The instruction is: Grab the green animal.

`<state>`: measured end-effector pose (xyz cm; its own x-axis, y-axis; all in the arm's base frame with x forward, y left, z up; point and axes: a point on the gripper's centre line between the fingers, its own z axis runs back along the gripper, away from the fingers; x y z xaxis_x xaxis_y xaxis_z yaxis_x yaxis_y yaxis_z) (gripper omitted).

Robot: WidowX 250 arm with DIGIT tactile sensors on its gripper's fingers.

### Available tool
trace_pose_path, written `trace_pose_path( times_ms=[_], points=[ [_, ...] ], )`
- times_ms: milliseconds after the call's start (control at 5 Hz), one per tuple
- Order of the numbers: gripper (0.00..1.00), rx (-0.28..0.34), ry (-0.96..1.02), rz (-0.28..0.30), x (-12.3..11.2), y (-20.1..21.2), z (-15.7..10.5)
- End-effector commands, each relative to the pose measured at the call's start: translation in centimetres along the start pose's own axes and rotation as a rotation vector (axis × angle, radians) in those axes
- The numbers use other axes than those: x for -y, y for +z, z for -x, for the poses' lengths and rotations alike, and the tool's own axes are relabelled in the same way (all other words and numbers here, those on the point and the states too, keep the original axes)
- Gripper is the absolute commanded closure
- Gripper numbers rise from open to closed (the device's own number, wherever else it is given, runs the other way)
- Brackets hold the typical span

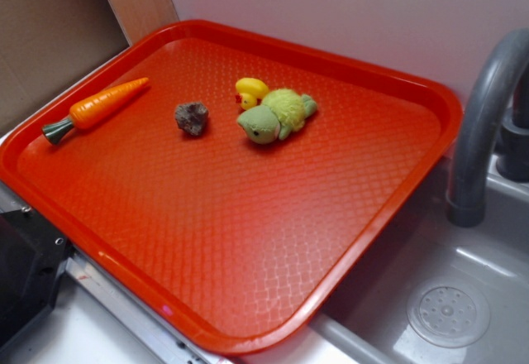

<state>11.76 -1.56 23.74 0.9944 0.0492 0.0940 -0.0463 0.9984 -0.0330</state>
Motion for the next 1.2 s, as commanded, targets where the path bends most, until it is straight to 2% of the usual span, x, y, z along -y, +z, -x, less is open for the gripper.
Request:
trace_pose_path(
  times_ms=[0, 200, 400, 600, 800, 1000],
  points=[
    [0.0, 0.0, 0.0, 0.0, 0.0, 0.0, 0.0],
    [0.0, 0.102, -0.023, 0.032, 0.5, -3.2, -0.8],
    [0.0, 0.144, -0.021, 0.028, 1.1, -5.5, -2.4],
    [0.0, 0.221, -0.021, -0.001, 3.0, -8.6, -5.9],
    [0.0, 0.227, -0.088, -0.005, 5.8, -12.1, -9.6],
    [0.0, 0.187, -0.171, 0.041, 8.0, -15.1, -11.1]
  ],
)
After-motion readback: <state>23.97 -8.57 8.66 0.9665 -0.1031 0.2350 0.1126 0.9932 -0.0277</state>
